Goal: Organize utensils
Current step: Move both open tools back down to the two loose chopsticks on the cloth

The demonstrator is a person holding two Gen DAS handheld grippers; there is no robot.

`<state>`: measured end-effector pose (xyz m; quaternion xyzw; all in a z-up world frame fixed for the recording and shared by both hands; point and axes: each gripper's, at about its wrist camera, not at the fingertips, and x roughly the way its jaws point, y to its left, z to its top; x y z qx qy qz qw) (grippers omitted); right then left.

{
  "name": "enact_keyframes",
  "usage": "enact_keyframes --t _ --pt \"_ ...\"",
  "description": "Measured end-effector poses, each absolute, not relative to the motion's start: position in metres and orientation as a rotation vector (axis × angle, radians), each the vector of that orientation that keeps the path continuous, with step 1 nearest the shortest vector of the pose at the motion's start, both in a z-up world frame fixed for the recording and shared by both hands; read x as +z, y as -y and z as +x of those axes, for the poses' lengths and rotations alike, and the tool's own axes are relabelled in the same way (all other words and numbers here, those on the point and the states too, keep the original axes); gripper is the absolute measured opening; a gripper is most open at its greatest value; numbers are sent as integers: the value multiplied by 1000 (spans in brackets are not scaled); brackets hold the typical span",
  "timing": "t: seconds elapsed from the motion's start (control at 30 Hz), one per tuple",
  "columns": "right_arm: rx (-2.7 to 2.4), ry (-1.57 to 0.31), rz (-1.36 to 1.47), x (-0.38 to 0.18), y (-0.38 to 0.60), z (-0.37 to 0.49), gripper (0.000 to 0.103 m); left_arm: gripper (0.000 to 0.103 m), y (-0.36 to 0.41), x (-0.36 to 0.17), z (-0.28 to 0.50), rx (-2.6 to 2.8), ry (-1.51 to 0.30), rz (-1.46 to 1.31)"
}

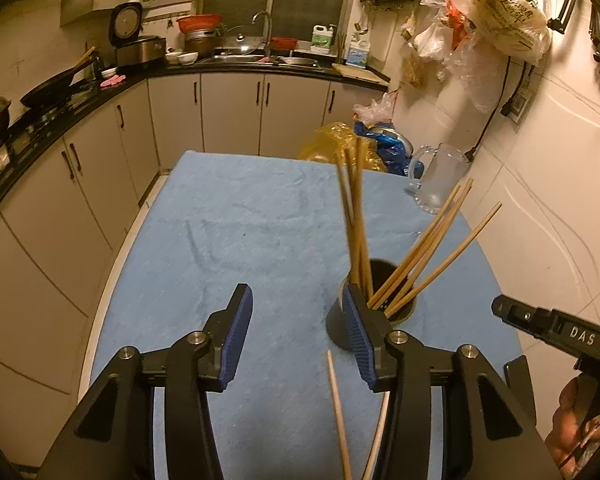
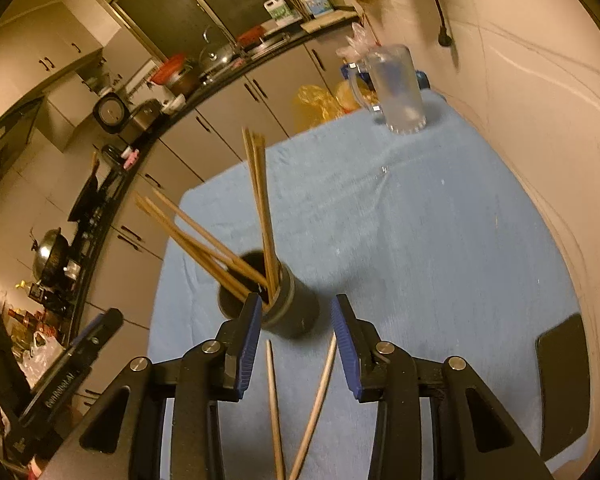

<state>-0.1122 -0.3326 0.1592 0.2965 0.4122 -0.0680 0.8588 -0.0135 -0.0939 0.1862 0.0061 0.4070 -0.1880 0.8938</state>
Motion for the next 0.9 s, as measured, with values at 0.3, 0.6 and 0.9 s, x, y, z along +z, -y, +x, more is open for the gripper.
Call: enact_keyframes --t 0.3,0.6,0.9 --pt "-175 -982 651 123 313 -123 41 53 75 160 -34 -344 -903 13" --pt "-193 -1064 658 98 298 -124 41 53 63 140 -49 -333 -953 35" --pt "-196 -1113 660 84 285 -120 41 53 50 129 -54 -328 -979 48"
